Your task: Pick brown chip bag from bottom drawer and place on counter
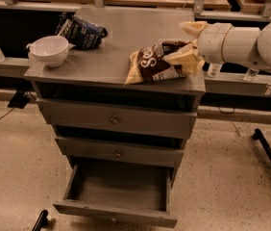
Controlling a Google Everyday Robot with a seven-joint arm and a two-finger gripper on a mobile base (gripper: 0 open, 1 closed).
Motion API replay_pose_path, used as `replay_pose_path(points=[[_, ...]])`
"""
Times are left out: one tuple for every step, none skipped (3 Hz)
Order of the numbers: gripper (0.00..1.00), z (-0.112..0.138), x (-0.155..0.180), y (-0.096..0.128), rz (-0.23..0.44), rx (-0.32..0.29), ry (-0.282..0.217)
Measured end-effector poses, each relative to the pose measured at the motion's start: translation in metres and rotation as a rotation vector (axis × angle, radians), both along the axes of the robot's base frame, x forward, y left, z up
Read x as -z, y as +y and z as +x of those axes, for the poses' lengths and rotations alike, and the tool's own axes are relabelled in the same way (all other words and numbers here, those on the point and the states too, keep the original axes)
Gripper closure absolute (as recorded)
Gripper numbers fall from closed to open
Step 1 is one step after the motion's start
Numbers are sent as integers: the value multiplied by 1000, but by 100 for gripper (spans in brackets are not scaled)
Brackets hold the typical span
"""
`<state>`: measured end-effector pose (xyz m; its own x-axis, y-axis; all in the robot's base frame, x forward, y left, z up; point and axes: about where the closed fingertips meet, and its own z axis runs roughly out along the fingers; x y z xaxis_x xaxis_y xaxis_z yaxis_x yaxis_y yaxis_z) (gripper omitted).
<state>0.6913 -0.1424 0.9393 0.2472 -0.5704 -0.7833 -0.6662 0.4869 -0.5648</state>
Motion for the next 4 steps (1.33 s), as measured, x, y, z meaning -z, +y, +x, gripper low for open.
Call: replay_pose_path(points=[[0,0,1,2,-1,-5,2],[0,-3,-4,-4,-50,-36,23],[0,-7,-27,-22,-170,-52,61],[0,-23,-12,-26,-213,-101,133]])
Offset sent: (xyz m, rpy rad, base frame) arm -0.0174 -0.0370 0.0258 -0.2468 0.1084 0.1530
